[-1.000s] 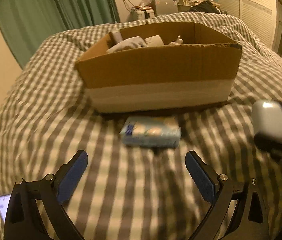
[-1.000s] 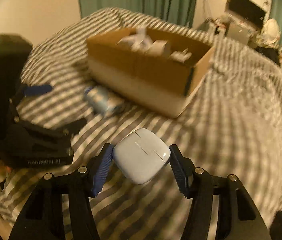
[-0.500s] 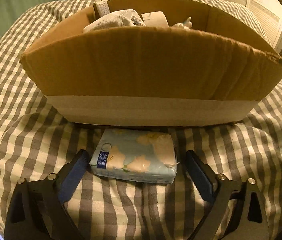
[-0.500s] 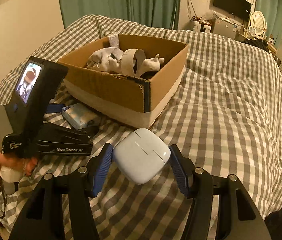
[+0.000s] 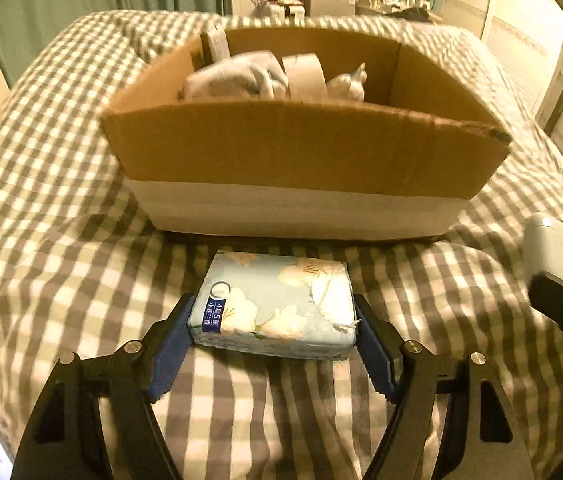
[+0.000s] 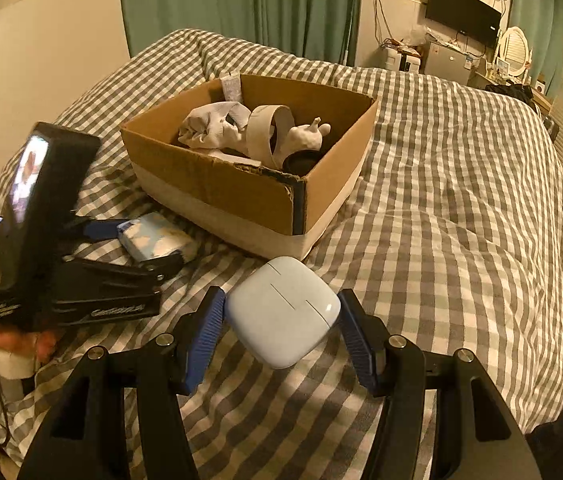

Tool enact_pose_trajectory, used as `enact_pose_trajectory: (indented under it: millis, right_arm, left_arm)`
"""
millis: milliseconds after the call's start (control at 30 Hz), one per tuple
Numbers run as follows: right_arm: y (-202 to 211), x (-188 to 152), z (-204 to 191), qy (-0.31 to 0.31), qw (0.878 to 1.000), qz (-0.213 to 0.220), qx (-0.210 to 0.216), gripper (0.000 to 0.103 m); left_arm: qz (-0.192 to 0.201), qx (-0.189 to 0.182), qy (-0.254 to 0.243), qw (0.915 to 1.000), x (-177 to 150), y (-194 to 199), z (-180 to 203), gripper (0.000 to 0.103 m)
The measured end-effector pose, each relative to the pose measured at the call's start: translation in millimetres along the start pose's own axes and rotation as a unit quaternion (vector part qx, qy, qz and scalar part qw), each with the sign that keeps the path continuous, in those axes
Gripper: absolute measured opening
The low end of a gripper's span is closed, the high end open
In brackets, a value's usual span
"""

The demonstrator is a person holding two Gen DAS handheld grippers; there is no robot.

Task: Organize objects
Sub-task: 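Grasp the floral tissue pack with the left gripper while the right grasps the earbud case, then carry the tissue pack and earbud case into the box and release both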

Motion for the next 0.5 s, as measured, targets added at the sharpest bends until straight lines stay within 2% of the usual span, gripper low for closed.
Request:
enact_pose_trajectory:
  millis: [300, 500]
  right_arm:
    - [22, 25, -1, 0.005, 1.000, 0.025, 0.004, 0.058]
    - [47, 66, -1, 0.024, 0.997, 0.067, -0.004, 0.058]
  left_arm:
    - [0.048, -0.011, 0.009, 0.9987, 13, 56, -8, 0.077]
    - [0.096, -0.025, 0.011, 0.9950, 60, 96, -9, 0.077]
Point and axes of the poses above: each gripper's, at about its wrist camera, not at the fingertips, and y roughly against the way its jaws point, z to its right, x to its top, the point moved 8 cm from there along -y, roughly the way its jaws point, and after that the axes turned 5 degrees about x, right-handed, at the moved point
